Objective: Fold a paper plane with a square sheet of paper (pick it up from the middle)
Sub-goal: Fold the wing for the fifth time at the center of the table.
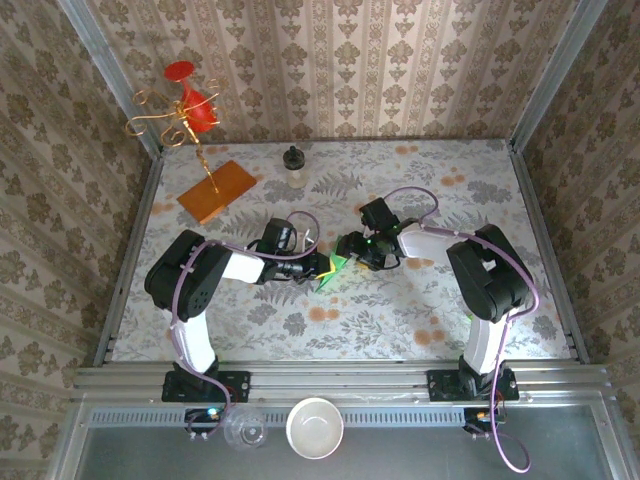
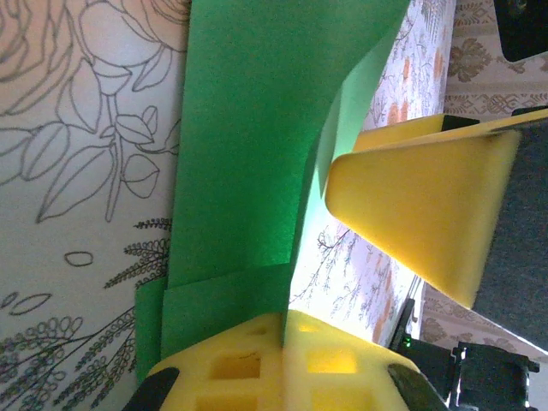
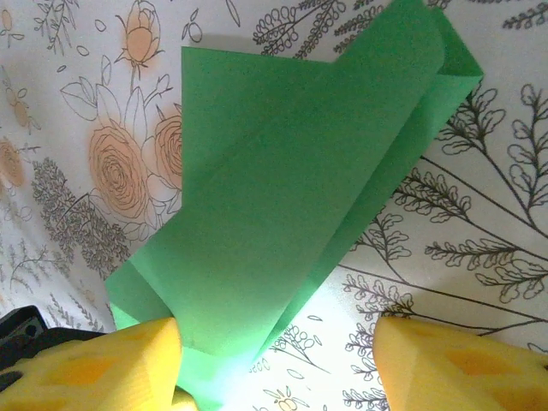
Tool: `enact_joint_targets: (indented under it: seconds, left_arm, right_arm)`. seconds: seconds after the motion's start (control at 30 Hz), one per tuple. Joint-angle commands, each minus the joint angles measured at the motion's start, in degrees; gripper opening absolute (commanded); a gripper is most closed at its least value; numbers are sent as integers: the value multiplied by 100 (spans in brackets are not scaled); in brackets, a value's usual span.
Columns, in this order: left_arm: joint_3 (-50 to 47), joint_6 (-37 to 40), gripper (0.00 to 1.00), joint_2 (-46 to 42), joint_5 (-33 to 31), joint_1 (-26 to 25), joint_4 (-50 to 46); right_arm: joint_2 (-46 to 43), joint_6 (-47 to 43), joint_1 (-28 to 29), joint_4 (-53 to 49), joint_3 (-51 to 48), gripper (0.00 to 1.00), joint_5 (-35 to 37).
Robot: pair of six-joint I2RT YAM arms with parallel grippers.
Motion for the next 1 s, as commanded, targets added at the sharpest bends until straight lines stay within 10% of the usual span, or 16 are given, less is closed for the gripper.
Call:
enact_joint_targets:
  seconds: [0.0,0.97]
  left_arm:
    - [19,-73,6,101,40,43,112]
    - [-165,583,48,-1444,-1159,27,-1887]
  right_arm:
    - [408,-39,97,-458,28,63,466]
    - [943,30,270,-1038,432,60,836]
